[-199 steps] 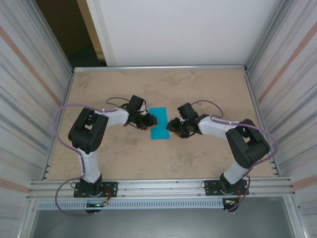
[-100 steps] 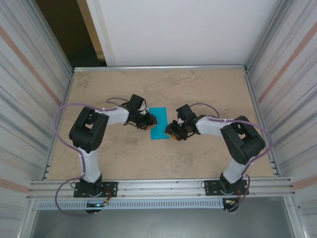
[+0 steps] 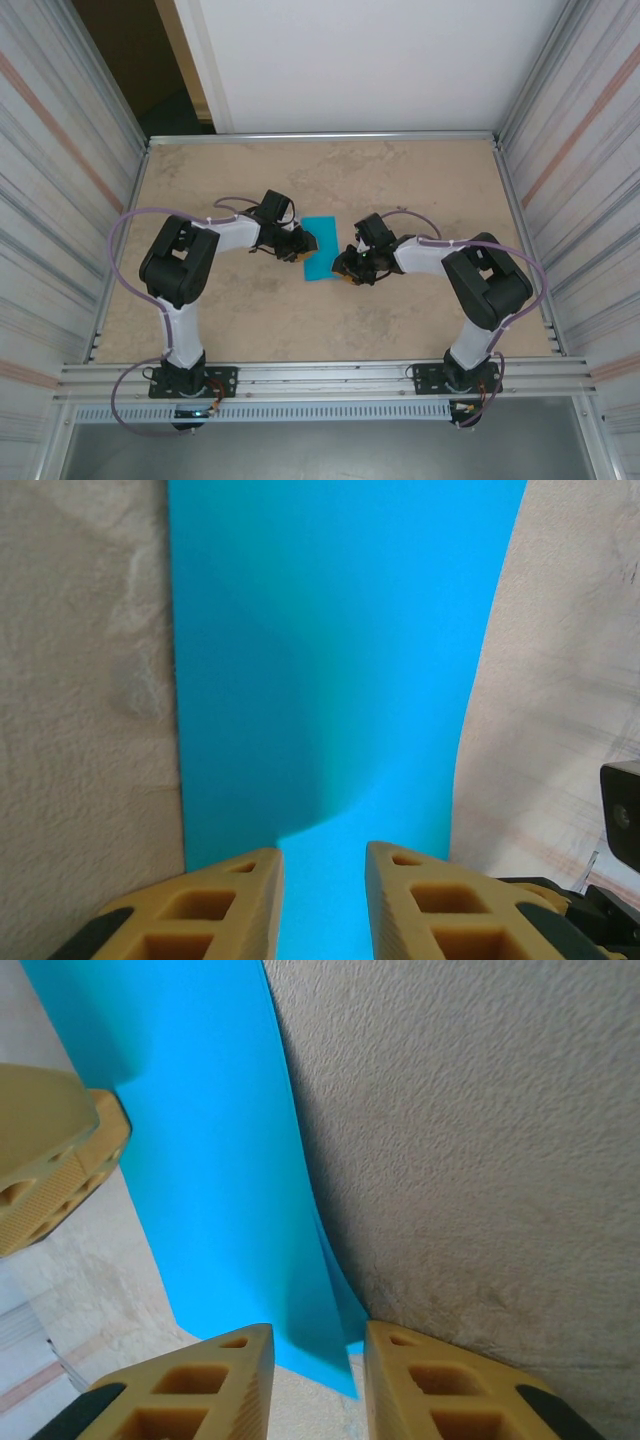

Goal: Fold a paper plane with a square sheet of paper (pick it up from the middle)
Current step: Fold the triangle a second time at the center of the table.

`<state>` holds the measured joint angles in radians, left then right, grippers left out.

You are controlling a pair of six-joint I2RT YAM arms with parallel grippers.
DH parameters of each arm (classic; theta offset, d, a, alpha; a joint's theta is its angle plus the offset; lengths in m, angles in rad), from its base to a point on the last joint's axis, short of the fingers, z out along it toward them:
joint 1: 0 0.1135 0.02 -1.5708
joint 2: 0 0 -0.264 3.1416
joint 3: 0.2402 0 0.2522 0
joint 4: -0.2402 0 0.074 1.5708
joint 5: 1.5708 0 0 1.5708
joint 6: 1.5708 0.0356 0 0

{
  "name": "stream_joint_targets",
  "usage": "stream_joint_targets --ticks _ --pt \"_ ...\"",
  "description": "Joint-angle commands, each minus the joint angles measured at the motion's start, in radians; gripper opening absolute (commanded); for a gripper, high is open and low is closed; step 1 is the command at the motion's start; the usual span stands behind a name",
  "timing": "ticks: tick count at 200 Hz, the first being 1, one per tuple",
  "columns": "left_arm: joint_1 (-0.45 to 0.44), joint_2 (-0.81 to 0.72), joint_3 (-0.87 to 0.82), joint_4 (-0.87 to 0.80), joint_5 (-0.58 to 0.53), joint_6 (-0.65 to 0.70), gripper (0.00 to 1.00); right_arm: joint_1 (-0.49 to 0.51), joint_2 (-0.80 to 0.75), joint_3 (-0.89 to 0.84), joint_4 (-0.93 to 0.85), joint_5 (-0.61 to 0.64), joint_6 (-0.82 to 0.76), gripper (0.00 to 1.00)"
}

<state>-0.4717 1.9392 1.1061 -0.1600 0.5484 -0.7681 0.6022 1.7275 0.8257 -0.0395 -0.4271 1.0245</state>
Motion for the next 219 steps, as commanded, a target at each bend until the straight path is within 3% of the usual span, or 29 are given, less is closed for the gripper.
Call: stream_joint_targets --ticks 1,120,219 --pt "0.010 0.032 -0.025 -0.083 -0.051 -0.003 0.28 0.001 -0.010 -0.020 0.053 0.017 0.037 0.26" --pt "0.010 0.030 -0.034 -0.077 -0.045 -0.001 0.29 0.001 -0.067 -0.048 -0.010 0.038 0.027 0.25" --pt "0.010 0.030 -0.037 -0.067 -0.034 -0.003 0.28 0.002 -0.018 -0.028 0.071 0.019 0.056 0.19"
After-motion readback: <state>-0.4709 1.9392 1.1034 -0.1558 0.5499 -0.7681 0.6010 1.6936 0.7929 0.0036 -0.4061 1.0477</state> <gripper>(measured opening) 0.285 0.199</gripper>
